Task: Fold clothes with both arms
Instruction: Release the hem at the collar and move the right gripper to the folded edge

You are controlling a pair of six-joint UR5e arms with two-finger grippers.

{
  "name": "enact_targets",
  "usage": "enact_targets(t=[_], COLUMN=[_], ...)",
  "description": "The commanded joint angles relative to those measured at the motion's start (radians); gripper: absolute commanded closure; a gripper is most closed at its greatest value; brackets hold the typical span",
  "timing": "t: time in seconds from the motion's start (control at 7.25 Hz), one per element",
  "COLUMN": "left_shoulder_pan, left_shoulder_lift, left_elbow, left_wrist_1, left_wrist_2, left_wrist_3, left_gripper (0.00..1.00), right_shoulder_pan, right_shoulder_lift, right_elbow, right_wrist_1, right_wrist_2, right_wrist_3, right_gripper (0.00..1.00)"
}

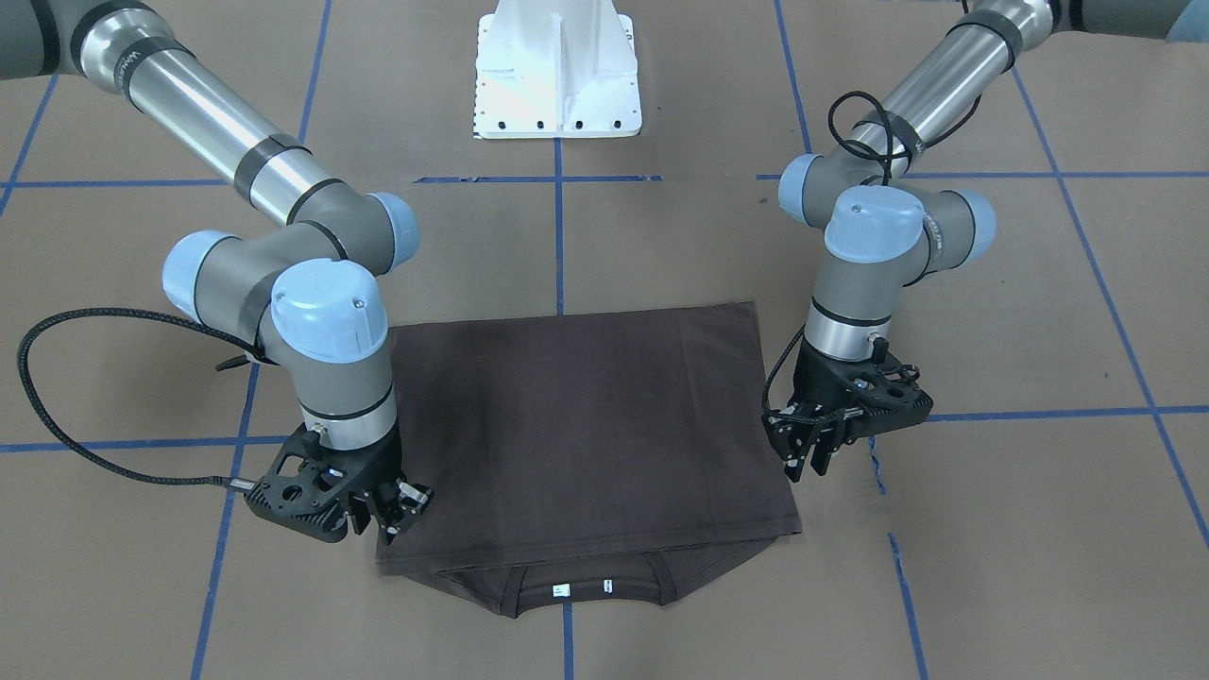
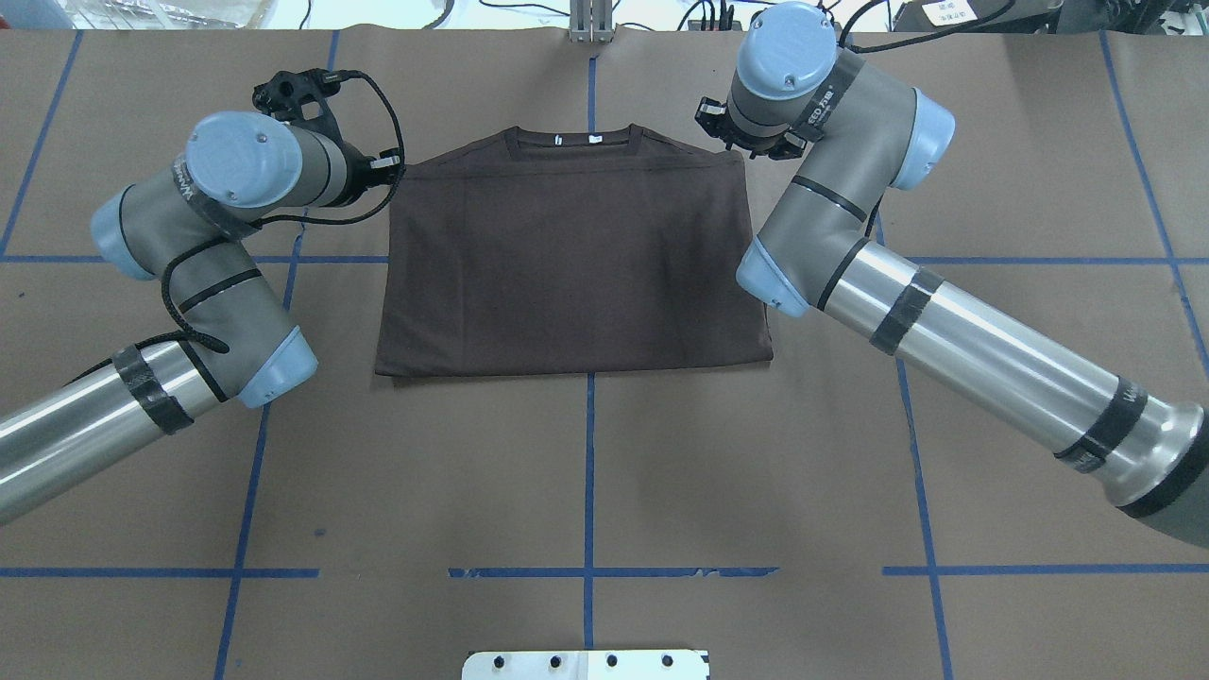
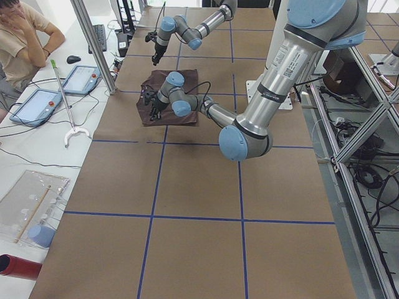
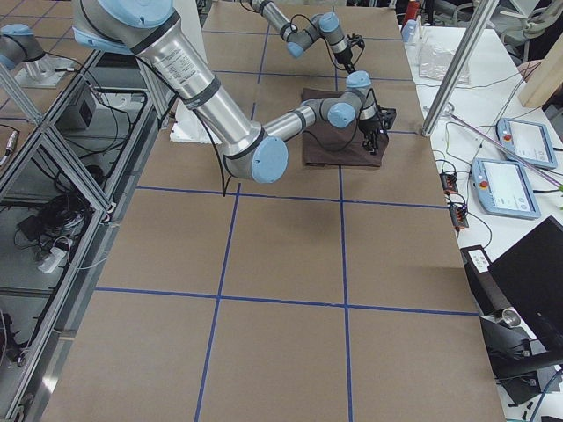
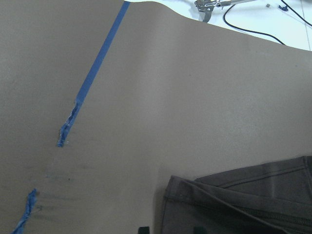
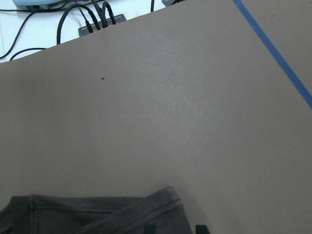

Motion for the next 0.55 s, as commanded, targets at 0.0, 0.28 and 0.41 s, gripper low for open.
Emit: enact_targets(t=[0.0,0.28,0.41], left_shoulder_pan=[-0.001,0.004,0.005], left_shoulder_lift=[0.050,0.060,0.058], left_elbow=[-0.071,-0.071,-0.077], left_wrist_1=[-0.002,-0.002,-0.002], left_wrist_2=[-0.033,-0.035,-0.036], left_wrist_3=[-0.005,-0.007,-0.011], left_gripper=[0.56,0.54,0.53], right_shoulder_pan=[-0.040,-0.117,-0.162], right_shoulder_lift=[-0.222,-0.365,-0.384], right_elbow=[0.294,0.450,0.482], right_wrist_1=[-0.008,0.003,0.006], right_wrist_2=[0.075,0.072,0.066], right_wrist_3=[0.022,0.188,0.247], right_gripper=[0.39,0.35,0.32])
